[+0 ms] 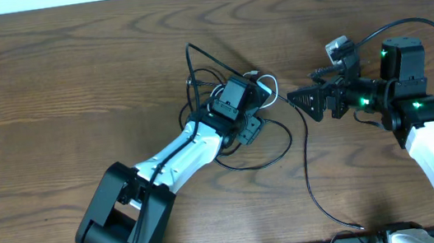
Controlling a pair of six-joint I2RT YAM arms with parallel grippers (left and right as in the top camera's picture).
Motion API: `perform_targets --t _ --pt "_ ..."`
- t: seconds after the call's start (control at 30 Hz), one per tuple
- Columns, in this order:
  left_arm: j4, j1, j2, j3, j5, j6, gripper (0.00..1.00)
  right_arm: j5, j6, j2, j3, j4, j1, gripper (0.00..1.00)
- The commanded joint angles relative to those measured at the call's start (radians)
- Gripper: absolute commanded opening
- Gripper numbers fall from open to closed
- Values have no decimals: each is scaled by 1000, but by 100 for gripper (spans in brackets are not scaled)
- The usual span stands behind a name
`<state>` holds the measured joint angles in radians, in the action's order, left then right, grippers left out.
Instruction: Untangle cables
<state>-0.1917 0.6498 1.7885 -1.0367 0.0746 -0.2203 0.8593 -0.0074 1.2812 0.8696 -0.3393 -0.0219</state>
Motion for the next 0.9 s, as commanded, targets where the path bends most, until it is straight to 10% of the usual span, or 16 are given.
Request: perform_targets --t 0.0,0.13,0.27,0.53,0.87 --pt "-3 -5 41 -14 -12 13 68 3 10 2 -2 -1 -6 99" --pt "-5 -4 58 -14 -10 13 58 -16 11 2 -2 -2 -6 98" --pt "-5 -4 58 -14 -12 13 10 -16 11 2 -2 -2 -6 88" --pt "-4 -4 -130 -18 -12 13 8 -15 11 2 -2 -2 -6 73" --pt "-2 -4 -479 -18 -1 13 8 33 11 2 -2 26 -41 80"
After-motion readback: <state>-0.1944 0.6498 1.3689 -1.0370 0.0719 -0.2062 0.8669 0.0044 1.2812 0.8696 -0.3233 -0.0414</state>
